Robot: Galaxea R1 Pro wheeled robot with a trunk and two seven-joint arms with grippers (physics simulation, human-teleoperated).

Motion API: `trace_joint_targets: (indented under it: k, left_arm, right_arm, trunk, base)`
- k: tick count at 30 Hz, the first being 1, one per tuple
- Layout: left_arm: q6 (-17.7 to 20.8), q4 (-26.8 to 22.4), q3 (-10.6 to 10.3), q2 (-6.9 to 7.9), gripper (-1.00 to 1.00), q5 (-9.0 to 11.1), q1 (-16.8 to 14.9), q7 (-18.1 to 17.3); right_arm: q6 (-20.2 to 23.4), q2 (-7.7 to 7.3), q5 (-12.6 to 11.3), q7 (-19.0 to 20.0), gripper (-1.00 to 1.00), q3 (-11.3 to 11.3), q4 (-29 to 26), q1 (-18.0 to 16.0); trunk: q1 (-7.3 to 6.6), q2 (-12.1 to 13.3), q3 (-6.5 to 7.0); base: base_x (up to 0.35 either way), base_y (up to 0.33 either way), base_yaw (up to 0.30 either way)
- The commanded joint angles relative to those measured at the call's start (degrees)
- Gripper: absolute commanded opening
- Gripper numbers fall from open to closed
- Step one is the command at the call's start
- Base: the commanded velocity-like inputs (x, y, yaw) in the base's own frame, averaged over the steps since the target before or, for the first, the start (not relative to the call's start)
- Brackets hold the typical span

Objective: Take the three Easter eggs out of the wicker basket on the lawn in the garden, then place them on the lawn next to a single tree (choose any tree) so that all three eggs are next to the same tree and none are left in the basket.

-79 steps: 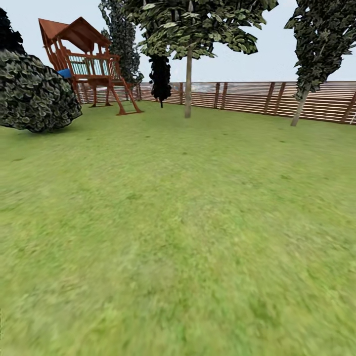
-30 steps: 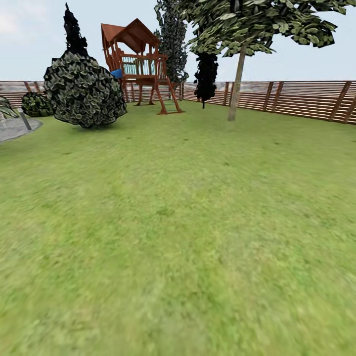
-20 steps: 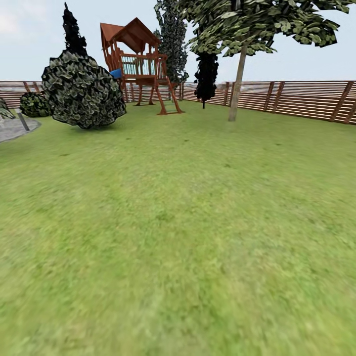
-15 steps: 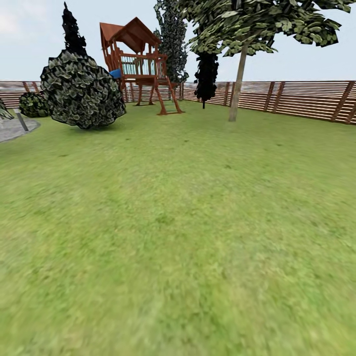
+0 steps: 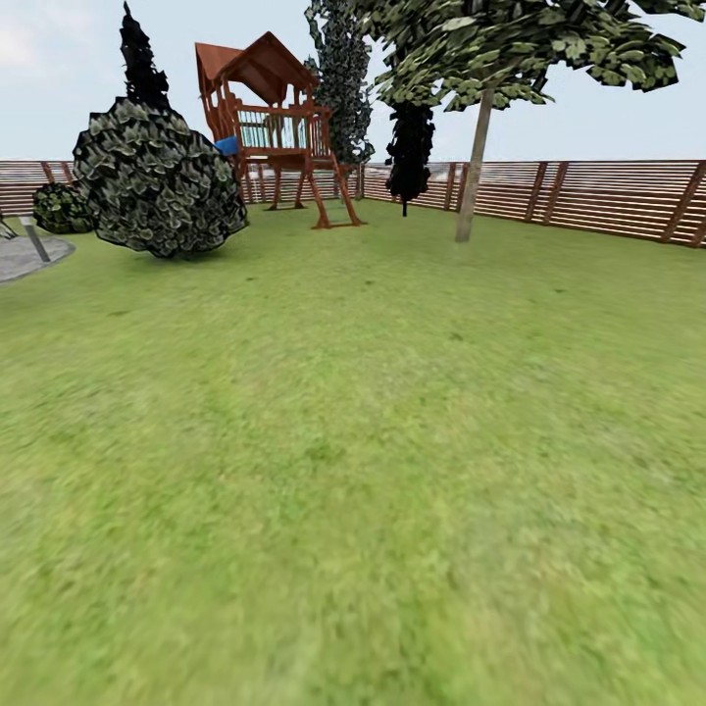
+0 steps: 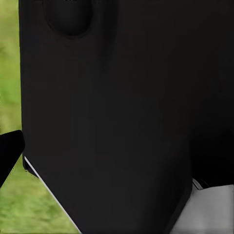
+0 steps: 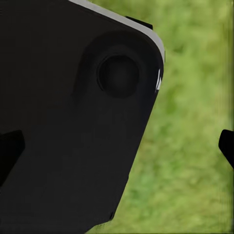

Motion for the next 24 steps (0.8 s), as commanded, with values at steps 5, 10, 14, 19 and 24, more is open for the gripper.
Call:
trace_joint_targets:
  k: [5, 10, 14, 19, 24]
  left_arm:
    - [-0.1, 0.0, 0.3, -0.02, 1.00, 0.4, 0.0, 0.0]
    - [-0.1, 0.0, 0.3, -0.02, 1.00, 0.4, 0.0, 0.0]
    - [-0.1, 0.0, 0.3, -0.02, 1.00, 0.4, 0.0, 0.0]
    - [-0.1, 0.0, 0.3, -0.02, 1.00, 0.4, 0.0, 0.0]
    - [-0.1, 0.0, 0.3, -0.02, 1.00, 0.4, 0.0, -0.1]
  right_arm:
    - [-0.2, -0.02, 0.0, 0.0, 1.00, 0.2, 0.0, 0.0]
    - [-0.2, -0.04, 0.1, 0.0, 1.00, 0.2, 0.0, 0.0]
    - [-0.2, -0.05, 0.1, 0.0, 1.00, 0.3, 0.0, 0.0]
    - [-0.2, -0.04, 0.0, 0.0, 1.00, 0.2, 0.0, 0.0]
    - [-0.2, -0.07, 0.1, 0.0, 1.00, 0.3, 0.0, 0.0]
  trunk:
    - [0.03, 0.0, -0.05]
    - [0.03, 0.0, -0.05]
    - [0.03, 0.0, -0.05]
    - [0.03, 0.0, -0.05]
    - [0.03, 0.0, -0.05]
  base:
    - [0.338, 0.000, 0.000]
    - [0.338, 0.000, 0.000]
    - [0.339, 0.000, 0.000]
    - [0.339, 0.000, 0.000]
    - [0.339, 0.000, 0.000]
